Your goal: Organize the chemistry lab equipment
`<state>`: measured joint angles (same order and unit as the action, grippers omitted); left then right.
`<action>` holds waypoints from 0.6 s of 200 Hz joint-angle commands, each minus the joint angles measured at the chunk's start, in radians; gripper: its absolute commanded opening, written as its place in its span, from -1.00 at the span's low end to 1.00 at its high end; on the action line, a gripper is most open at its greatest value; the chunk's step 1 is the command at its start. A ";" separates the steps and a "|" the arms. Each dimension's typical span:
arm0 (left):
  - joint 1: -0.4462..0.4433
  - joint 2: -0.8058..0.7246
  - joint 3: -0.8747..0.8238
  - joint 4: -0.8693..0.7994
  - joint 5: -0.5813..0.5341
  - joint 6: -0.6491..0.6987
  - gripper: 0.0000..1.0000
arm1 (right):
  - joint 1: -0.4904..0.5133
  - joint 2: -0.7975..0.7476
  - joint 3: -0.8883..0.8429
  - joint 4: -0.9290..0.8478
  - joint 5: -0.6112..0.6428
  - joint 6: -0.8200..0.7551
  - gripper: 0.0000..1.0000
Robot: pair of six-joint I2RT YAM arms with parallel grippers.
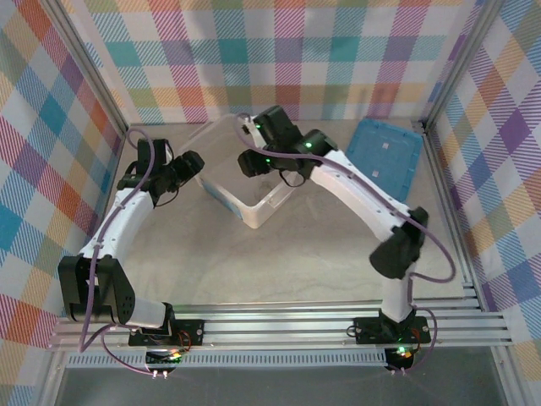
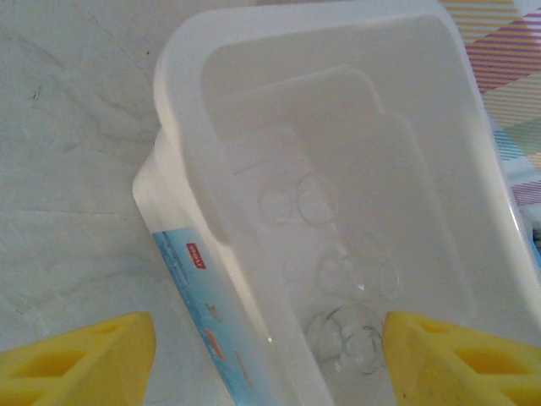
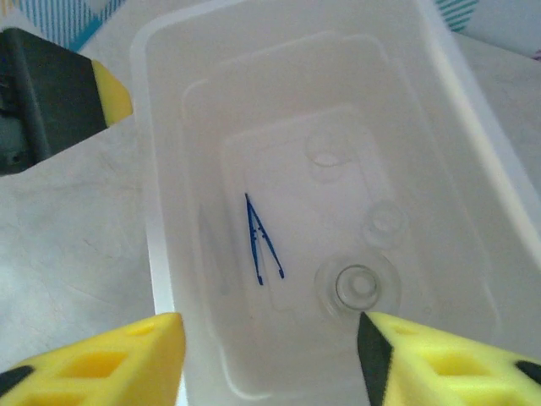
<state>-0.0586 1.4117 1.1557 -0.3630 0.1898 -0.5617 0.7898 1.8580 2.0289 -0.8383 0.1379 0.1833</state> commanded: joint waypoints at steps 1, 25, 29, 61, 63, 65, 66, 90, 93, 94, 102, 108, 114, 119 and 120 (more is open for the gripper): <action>-0.023 0.043 0.043 -0.001 -0.038 -0.011 0.42 | -0.060 -0.124 -0.176 0.090 0.018 0.133 0.22; -0.036 0.083 0.059 0.002 -0.057 -0.013 0.42 | -0.124 -0.305 -0.391 0.186 -0.008 0.225 0.42; -0.038 0.089 0.061 0.003 -0.060 -0.011 0.42 | -0.133 -0.333 -0.424 0.200 -0.010 0.235 0.44; -0.051 0.132 0.075 -0.002 -0.077 -0.009 0.42 | -0.200 -0.496 -0.619 0.250 0.018 0.317 0.48; -0.051 0.134 0.075 -0.004 -0.078 -0.009 0.42 | -0.206 -0.505 -0.631 0.251 0.020 0.324 0.48; -0.052 0.136 0.075 -0.005 -0.080 -0.009 0.42 | -0.211 -0.513 -0.644 0.255 0.021 0.332 0.48; -0.053 0.137 0.075 -0.005 -0.080 -0.009 0.42 | -0.214 -0.518 -0.650 0.257 0.021 0.335 0.49; -0.064 0.136 0.067 -0.010 -0.095 -0.012 0.41 | -0.297 -0.619 -0.789 0.292 0.011 0.425 0.56; -0.066 0.135 0.064 -0.012 -0.099 -0.012 0.41 | -0.308 -0.628 -0.805 0.298 0.007 0.435 0.56; -0.067 0.135 0.063 -0.012 -0.099 -0.012 0.41 | -0.312 -0.631 -0.810 0.299 0.006 0.440 0.56; -0.072 0.129 0.056 -0.012 -0.103 -0.015 0.41 | -0.345 -0.656 -0.849 0.311 -0.014 0.470 0.56; -0.077 0.124 0.048 -0.010 -0.105 -0.020 0.41 | -0.368 -0.669 -0.872 0.316 -0.022 0.496 0.58; -0.081 0.118 0.039 -0.008 -0.109 -0.028 0.41 | -0.394 -0.682 -0.905 0.320 -0.029 0.531 0.65; -0.086 0.111 0.030 -0.005 -0.111 -0.034 0.40 | -0.413 -0.689 -0.927 0.328 -0.045 0.550 0.67; -0.087 0.110 0.029 -0.005 -0.111 -0.035 0.40 | -0.417 -0.690 -0.930 0.330 -0.047 0.554 0.67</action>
<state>-0.1184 1.5486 1.1957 -0.3645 0.1055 -0.5659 0.4477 1.2022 1.1839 -0.5720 0.1352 0.5930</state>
